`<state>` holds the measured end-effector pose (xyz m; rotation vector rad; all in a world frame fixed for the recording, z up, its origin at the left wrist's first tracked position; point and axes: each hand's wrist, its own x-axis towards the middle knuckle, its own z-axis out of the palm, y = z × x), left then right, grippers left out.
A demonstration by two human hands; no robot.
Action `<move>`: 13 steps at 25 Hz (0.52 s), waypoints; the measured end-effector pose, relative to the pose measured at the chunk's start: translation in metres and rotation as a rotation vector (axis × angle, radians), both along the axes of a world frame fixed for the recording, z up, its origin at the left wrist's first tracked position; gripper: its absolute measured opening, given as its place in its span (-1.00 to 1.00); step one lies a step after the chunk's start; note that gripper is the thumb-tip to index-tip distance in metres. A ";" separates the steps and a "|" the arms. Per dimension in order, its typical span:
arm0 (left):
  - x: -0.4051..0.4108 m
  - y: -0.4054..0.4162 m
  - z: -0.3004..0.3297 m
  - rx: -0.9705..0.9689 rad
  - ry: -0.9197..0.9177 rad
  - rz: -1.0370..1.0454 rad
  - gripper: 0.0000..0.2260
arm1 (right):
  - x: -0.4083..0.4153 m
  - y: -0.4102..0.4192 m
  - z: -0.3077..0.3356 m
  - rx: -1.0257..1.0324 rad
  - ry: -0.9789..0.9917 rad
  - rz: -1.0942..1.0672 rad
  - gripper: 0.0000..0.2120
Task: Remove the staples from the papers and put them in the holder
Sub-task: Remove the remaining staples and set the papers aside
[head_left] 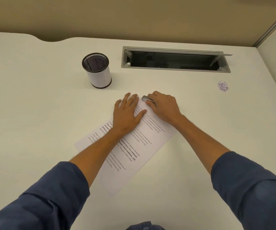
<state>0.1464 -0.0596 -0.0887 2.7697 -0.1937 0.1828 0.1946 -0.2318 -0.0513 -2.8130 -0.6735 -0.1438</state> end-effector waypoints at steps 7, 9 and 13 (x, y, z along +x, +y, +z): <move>0.000 0.001 0.000 0.057 0.046 0.029 -0.32 | 0.015 -0.001 -0.007 -0.067 -0.121 0.173 -0.79; 0.001 0.001 0.000 0.064 0.055 0.027 -0.32 | 0.017 -0.001 -0.008 -0.108 -0.189 0.228 -0.84; 0.002 0.002 -0.001 0.075 0.081 0.024 -0.31 | 0.021 0.000 -0.012 -0.157 -0.261 0.307 -0.83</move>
